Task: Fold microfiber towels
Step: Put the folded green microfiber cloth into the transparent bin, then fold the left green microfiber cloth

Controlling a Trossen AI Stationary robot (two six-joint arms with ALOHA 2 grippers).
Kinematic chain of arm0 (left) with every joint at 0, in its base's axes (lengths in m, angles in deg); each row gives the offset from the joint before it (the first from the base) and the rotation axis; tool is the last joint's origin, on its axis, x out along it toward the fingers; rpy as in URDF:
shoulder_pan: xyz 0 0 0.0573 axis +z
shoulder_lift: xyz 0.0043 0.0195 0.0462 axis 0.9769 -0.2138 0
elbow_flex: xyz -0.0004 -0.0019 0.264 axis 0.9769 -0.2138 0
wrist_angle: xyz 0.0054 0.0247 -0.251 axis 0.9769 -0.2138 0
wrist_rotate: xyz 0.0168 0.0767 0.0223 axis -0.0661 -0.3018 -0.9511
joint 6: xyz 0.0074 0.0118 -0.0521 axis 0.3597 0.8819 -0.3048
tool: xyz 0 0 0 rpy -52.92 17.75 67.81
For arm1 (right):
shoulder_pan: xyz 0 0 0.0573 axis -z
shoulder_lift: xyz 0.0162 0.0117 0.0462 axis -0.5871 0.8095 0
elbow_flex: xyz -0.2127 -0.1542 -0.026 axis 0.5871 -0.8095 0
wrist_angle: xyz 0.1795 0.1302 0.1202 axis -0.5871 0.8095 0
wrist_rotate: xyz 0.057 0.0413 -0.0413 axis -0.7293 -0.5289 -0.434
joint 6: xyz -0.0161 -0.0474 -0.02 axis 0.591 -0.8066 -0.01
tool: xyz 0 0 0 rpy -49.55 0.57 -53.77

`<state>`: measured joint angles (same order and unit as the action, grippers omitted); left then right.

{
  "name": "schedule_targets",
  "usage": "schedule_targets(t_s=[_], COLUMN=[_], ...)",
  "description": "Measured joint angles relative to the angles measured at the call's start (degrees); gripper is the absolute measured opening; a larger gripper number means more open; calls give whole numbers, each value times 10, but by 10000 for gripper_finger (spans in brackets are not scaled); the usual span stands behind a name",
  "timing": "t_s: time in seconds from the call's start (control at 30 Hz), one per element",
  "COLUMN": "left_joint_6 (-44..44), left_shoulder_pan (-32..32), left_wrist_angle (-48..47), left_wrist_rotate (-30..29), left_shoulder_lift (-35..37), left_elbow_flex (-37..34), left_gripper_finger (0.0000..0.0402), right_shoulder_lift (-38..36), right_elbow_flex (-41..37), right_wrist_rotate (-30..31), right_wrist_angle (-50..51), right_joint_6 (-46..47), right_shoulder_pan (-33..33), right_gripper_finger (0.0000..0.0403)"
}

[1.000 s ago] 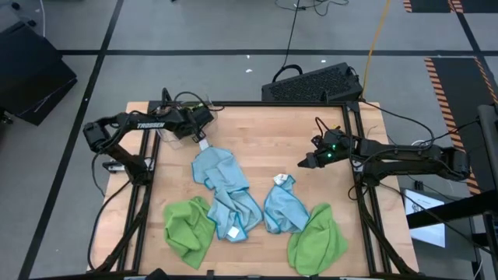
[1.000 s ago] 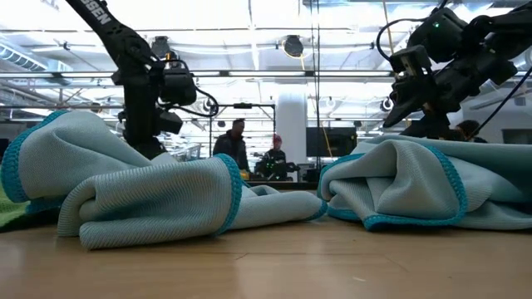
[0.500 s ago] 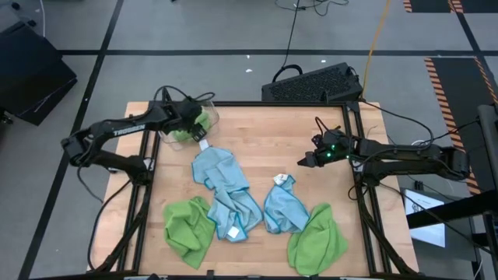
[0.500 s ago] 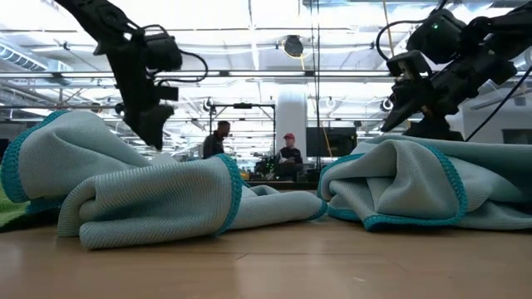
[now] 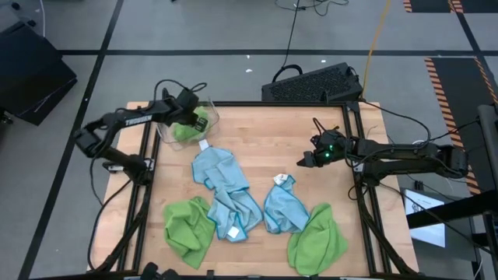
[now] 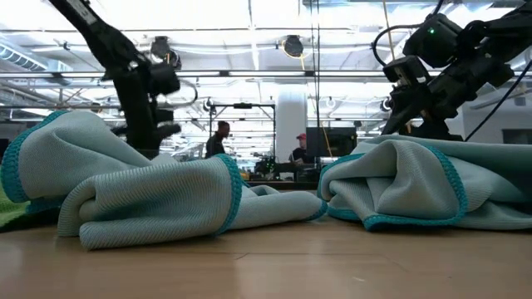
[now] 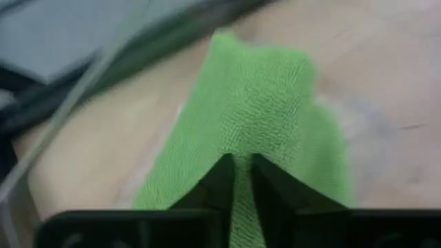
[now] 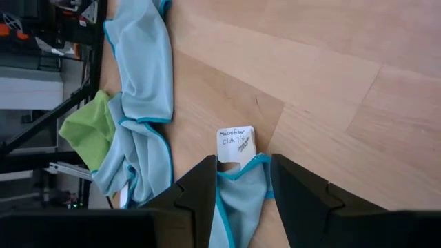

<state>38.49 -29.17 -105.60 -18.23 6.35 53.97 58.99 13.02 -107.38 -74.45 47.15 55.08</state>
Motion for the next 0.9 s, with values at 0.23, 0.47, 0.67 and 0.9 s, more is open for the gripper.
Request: schedule_targets(t_s=[0.23,0.47,0.67,0.9], left_joint_6=[-10,-20,-42,-102], left_shoulder_pan=[21,22,22,-8], left_wrist_angle=[24,-3,-44,-128], left_wrist_rotate=[85,135,136,143], left_shoulder_lift=[-58,-38,55,207], left_elbow_flex=[0,0,0,0], left_gripper_finger=[21,41,42,42], right_shoulder_lift=[0,0,0,-1], right_elbow_flex=[0,0,0,0], right_wrist_rotate=[4,16,15,2], right_wrist_angle=[0,0,0,0], right_joint_6=[7,11,6,-19], right_shoulder_pan=[-1,-1,-1,-1], right_gripper_finger=[130,130,130,130])
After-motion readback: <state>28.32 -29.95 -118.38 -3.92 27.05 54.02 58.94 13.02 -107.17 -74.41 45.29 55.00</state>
